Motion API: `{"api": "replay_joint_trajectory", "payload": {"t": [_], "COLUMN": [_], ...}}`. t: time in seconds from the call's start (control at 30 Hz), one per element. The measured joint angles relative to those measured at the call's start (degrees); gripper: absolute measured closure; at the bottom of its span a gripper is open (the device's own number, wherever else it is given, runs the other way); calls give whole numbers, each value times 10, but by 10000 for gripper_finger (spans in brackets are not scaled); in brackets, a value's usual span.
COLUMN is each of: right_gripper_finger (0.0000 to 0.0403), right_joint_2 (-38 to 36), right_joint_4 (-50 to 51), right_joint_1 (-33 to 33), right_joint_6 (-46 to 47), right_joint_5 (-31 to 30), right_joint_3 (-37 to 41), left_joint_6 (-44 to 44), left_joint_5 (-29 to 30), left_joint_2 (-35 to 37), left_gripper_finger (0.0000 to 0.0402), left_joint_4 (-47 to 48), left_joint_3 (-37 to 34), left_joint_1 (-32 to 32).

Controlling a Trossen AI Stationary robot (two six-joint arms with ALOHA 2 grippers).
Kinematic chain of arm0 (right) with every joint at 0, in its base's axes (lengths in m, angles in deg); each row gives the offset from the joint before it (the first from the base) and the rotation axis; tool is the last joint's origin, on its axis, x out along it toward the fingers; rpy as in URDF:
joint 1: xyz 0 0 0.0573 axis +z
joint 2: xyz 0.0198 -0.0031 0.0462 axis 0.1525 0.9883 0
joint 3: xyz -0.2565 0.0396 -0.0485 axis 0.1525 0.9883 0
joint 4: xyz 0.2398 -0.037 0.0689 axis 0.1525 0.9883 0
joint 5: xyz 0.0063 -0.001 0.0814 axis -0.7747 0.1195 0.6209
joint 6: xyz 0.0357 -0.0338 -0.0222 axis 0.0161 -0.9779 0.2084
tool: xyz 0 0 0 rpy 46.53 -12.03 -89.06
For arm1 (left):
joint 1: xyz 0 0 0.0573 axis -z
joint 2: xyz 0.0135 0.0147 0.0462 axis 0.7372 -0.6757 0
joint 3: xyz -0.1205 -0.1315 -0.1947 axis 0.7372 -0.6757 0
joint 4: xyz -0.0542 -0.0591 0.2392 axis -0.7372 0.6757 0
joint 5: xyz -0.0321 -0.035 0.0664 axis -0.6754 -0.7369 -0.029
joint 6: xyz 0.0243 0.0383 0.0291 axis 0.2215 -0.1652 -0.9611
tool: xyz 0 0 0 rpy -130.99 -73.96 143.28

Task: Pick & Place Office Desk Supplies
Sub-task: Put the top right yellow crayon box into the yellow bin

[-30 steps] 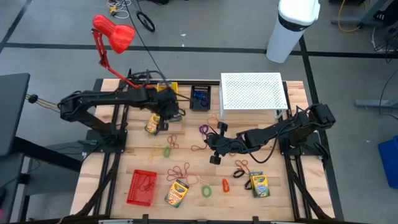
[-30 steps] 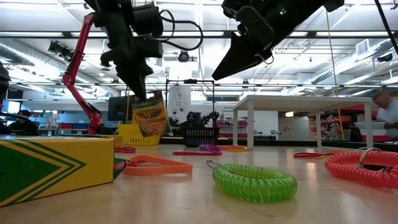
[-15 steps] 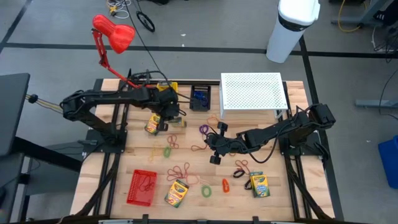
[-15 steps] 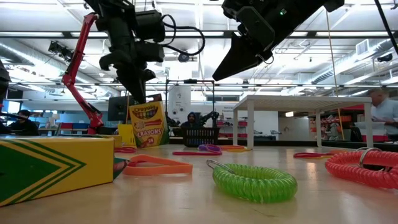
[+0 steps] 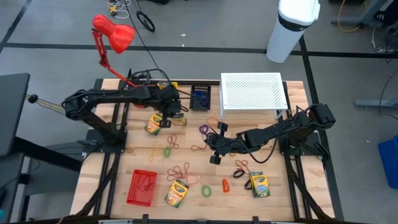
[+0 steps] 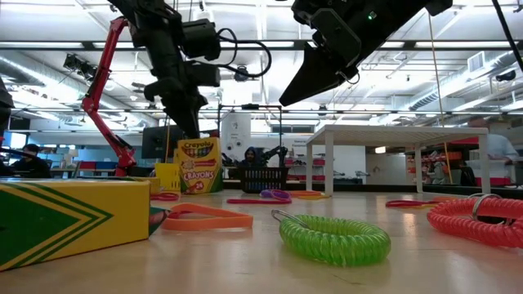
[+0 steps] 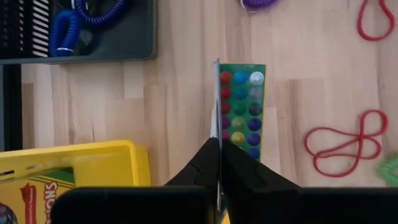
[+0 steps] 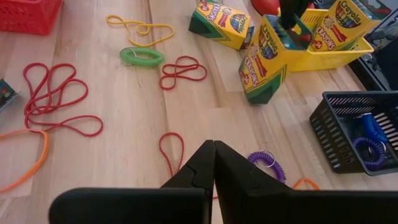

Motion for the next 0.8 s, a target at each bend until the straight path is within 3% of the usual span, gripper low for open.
{"api": "replay_joint_trajectory", "payload": {"t": [0.23,0.8], "right_gripper_finger": [384,384], "right_joint_2": [0,0], "right_joint_4": [0,0], "right_joint_1": [0,0], "right_joint_6": [0,0], "right_joint_5": [0,0], "right_joint_3": [0,0], "left_joint_6": [5,21], "left_joint_5": [14,-3], "left_joint_2": [-5,-6], "left_gripper_finger": [353,208], "left_joint_4": [-10,12], "left_joint_3": [0,38], "left_joint_1": [0,0]}}
